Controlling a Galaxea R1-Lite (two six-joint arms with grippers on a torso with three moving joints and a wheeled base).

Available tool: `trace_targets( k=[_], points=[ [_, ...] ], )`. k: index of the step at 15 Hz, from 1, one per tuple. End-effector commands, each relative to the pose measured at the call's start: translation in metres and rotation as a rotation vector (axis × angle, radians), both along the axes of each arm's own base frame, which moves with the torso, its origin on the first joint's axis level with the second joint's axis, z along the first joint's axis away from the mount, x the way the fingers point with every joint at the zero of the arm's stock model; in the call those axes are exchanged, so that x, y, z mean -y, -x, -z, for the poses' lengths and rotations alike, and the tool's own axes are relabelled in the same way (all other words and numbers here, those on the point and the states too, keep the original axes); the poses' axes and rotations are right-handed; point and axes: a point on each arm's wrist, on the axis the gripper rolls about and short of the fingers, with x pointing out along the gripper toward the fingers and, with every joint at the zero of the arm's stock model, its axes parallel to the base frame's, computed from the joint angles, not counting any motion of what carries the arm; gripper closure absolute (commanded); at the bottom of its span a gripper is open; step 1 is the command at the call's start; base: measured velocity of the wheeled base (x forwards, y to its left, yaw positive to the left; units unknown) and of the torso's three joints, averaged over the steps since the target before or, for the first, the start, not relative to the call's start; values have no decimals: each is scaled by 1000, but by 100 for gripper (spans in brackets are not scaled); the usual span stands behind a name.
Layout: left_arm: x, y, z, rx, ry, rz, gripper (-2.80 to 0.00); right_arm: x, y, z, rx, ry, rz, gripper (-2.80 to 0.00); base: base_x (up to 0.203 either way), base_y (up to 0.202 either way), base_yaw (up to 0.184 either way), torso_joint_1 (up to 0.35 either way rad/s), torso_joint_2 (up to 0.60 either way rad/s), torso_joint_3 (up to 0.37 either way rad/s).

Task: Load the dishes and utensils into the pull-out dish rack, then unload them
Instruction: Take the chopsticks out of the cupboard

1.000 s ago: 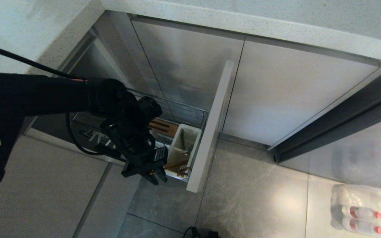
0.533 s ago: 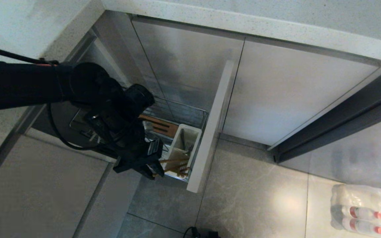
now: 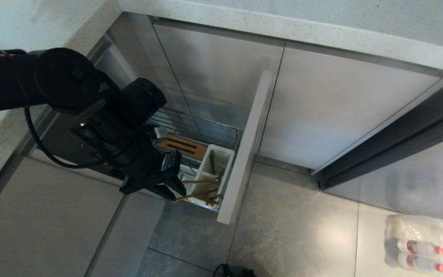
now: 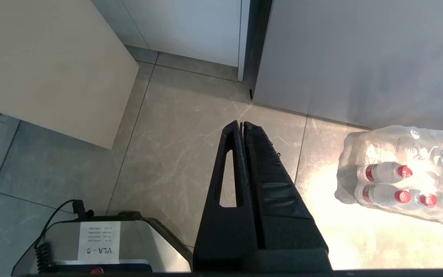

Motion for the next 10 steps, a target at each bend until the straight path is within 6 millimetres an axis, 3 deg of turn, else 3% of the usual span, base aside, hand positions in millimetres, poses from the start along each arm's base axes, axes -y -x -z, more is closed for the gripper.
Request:
trace_targets(
  k=[1, 10],
  points=[
    [-3, 6, -7, 16, 10, -3, 0, 0, 0, 0, -1, 0, 0, 0, 0, 0, 0, 0, 0, 0],
    [-18, 35, -41, 144, 24, -22, 0, 0, 0, 0, -1, 0, 0, 0, 0, 0, 0, 0, 0, 0]
  ],
)
